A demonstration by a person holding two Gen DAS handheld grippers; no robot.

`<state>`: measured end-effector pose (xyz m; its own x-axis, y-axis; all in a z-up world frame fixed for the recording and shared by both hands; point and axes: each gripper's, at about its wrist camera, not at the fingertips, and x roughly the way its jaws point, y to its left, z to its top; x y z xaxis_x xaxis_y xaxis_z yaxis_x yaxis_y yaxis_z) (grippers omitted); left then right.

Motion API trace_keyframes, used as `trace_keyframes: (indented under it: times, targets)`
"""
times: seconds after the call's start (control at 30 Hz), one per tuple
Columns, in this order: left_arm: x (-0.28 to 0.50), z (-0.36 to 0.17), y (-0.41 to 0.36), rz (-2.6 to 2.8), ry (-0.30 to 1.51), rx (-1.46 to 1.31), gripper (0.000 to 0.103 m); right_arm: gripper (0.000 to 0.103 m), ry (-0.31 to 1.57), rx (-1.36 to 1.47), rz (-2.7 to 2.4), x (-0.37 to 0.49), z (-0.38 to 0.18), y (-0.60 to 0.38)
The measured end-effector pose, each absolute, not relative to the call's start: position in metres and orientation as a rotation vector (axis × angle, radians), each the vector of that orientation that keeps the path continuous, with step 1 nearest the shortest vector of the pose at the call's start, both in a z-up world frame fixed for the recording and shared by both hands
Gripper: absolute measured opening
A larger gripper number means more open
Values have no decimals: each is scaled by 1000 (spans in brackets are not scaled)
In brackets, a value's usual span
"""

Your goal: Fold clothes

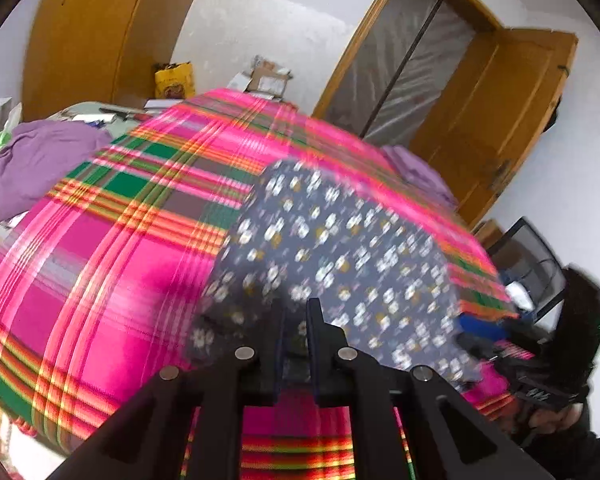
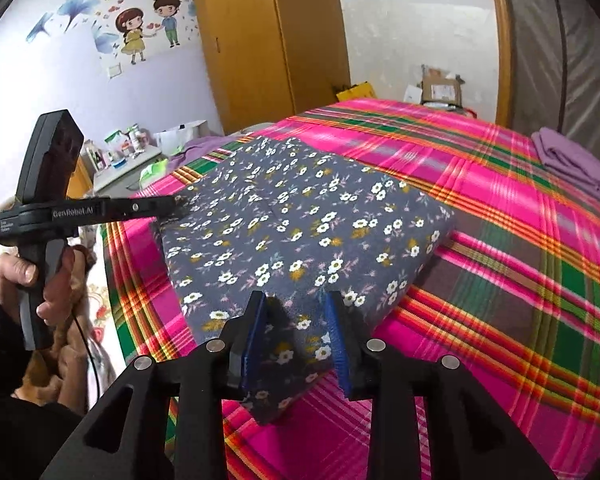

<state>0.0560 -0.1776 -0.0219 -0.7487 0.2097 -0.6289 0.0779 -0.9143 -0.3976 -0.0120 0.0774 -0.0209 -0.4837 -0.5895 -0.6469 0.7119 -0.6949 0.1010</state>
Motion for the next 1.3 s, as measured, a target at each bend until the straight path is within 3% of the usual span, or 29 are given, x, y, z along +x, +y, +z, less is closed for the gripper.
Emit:
trace_keyframes:
  times: [0.2,0.4,0.5,0.57,0.63,0.8,1.03,1.3]
  targets:
    - [61,-14,-175,2837,-600,-1024,9,34,249,806,-2160,-3,-8,70]
    - [57,-28,-197,2857,-685,-1049,9,33,203,840,-2124,-23,-5,55]
    - [59,-29,-198,2859,-685,-1028,9,29,232,881,-2114,-46,-10,43]
    - [60,-28,-197,2865,-674,-1028,9,16,212,915,-2125,-67,-12,40]
    - [60,-28,-198,2854,-683,-1025,9,11,163,949,-2156,-87,-12,40]
    - [61,-30,-199,2842,-687,-1019,9,16,153,899,-2145,-93,3,34]
    - [58,-30,-200,2829,-703,-1025,9,17,405,931,-1970,-75,-15,-9]
    - [55,-28,-198,2824,-691,-1040,9,17,403,882,-1899,-68,-5,-28]
